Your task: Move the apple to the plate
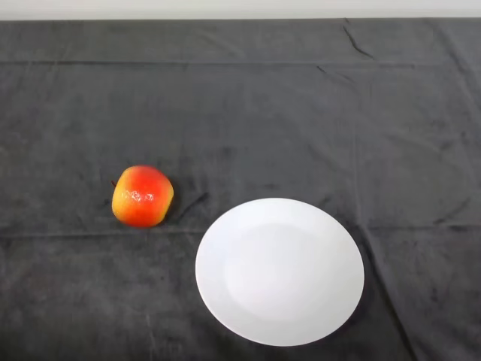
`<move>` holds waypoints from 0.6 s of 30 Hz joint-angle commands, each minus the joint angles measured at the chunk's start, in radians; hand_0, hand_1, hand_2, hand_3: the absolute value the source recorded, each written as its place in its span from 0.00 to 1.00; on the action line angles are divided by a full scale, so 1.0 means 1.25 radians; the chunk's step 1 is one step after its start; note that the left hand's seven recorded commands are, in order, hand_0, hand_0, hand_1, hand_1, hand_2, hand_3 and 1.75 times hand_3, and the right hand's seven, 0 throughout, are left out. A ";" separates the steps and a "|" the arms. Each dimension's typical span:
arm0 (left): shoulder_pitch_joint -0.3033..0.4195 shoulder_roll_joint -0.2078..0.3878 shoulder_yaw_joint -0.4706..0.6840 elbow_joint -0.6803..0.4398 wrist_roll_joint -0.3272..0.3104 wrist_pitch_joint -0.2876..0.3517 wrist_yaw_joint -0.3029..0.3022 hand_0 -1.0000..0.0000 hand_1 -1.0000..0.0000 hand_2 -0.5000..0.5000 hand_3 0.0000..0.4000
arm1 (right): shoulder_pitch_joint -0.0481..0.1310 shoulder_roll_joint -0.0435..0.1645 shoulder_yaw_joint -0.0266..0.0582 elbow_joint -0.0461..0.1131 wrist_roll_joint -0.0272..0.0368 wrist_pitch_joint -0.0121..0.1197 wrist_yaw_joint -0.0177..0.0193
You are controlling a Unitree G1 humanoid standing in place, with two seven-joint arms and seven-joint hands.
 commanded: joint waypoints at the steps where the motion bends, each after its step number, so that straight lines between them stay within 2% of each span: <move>1: -0.028 -0.002 -0.016 -0.022 0.020 -0.017 -0.006 1.00 1.00 0.50 0.00 | 0.000 -0.024 -0.0153 0.001 -0.0023 0.007 -0.0012; 18: -0.067 -0.018 -0.047 -0.026 0.051 -0.037 -0.017 1.00 1.00 0.50 0.00 | 0.000 -0.024 -0.0153 0.001 -0.0022 0.007 -0.0012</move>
